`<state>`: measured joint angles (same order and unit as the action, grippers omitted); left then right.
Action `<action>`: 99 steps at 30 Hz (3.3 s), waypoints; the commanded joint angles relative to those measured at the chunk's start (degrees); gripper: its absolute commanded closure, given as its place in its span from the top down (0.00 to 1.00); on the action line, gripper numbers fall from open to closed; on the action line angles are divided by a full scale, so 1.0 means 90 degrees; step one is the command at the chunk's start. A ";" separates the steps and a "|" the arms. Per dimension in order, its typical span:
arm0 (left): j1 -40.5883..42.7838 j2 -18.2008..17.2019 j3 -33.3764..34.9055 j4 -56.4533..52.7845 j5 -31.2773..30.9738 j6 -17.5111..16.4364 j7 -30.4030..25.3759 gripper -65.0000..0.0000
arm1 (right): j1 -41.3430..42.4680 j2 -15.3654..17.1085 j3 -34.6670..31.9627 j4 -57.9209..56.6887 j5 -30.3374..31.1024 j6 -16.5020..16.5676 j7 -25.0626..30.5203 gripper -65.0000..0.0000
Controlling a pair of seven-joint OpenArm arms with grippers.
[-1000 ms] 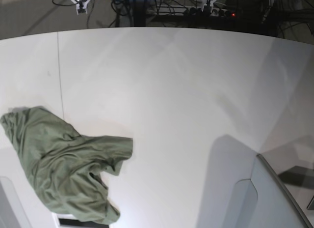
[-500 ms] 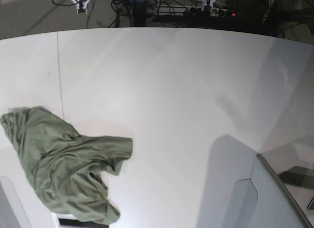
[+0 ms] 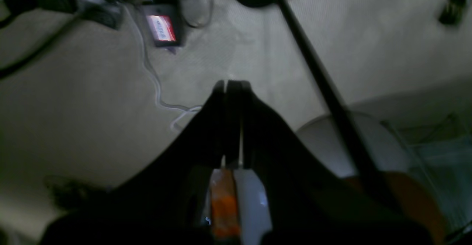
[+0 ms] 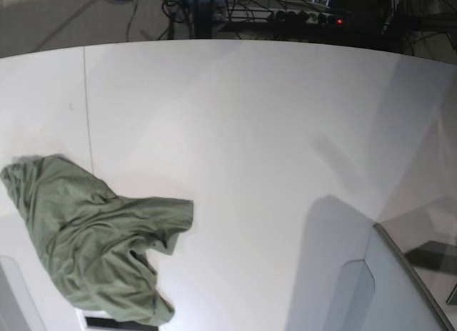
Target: Layout the t-shirt on the table in an organized manner, then fold the t-shirt properly
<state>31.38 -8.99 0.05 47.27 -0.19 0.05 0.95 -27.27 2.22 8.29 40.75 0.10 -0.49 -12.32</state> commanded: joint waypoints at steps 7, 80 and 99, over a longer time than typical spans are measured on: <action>0.0992 -0.0041 -0.0021 0.1747 -0.0023 0.0028 -0.0081 0.00 | -0.1439 0.0032 0.0509 0.3623 0.0013 -0.0009 -0.1498 0.01; -0.7164 0.1942 0.2089 -0.0695 -0.0775 0.0018 0.1335 0.78 | 0.3240 0.0804 0.5286 0.4102 0.0951 0.4499 -0.3843 0.78; -0.7936 0.1999 0.4287 -0.2668 -0.1840 -0.0812 -0.0052 0.78 | 0.3367 0.0794 0.5276 0.4102 0.0951 0.4499 -0.3843 0.69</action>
<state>-37.67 8.34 39.00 22.28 -16.60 -7.29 1.93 2.33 8.21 55.81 76.75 7.75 39.72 -47.86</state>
